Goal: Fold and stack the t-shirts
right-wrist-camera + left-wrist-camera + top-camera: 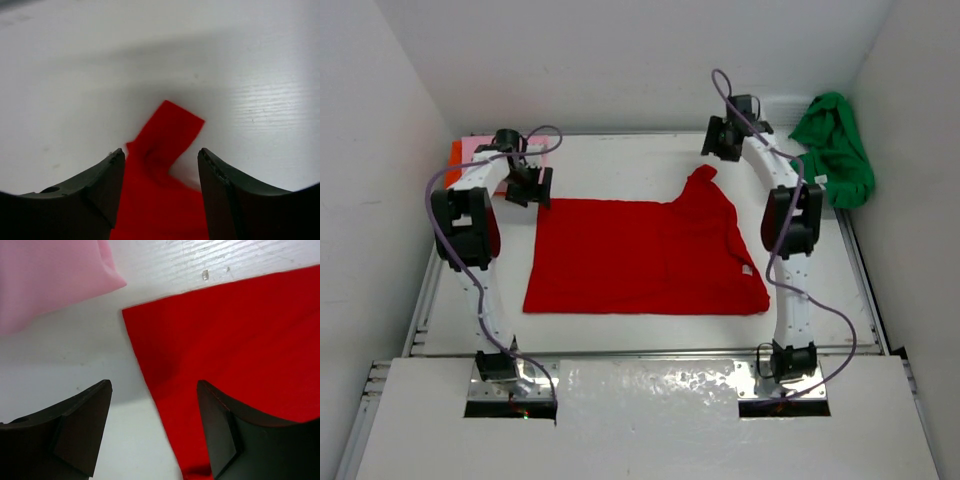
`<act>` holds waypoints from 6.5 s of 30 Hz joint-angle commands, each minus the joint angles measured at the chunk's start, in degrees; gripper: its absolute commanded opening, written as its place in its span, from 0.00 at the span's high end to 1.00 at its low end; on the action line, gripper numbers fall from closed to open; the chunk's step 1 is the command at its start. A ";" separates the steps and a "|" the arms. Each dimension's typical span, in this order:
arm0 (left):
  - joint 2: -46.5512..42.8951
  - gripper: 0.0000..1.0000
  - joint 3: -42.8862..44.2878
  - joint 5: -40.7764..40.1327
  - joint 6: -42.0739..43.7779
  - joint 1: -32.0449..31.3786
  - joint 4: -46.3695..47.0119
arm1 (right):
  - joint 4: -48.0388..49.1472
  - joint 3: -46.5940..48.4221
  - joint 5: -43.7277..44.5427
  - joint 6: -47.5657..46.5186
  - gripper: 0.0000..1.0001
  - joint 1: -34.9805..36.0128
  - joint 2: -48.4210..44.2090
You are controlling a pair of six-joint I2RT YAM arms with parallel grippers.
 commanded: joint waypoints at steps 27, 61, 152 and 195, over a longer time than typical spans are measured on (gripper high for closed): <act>9.23 0.42 1.56 9.56 -4.65 -0.69 10.44 | 20.67 -6.03 -5.13 10.66 1.00 -0.46 10.78; -24.87 1.00 -29.47 6.50 22.77 -0.42 6.57 | 46.36 -77.76 -26.42 2.66 1.00 -0.46 -48.54; -20.56 1.00 -23.77 9.30 15.22 -1.83 14.92 | 53.44 -57.00 -22.78 -8.42 1.00 5.52 -27.61; -33.84 0.59 -36.61 12.37 46.32 0.90 -10.73 | 48.46 -109.15 -21.74 -9.82 1.00 -1.42 -74.65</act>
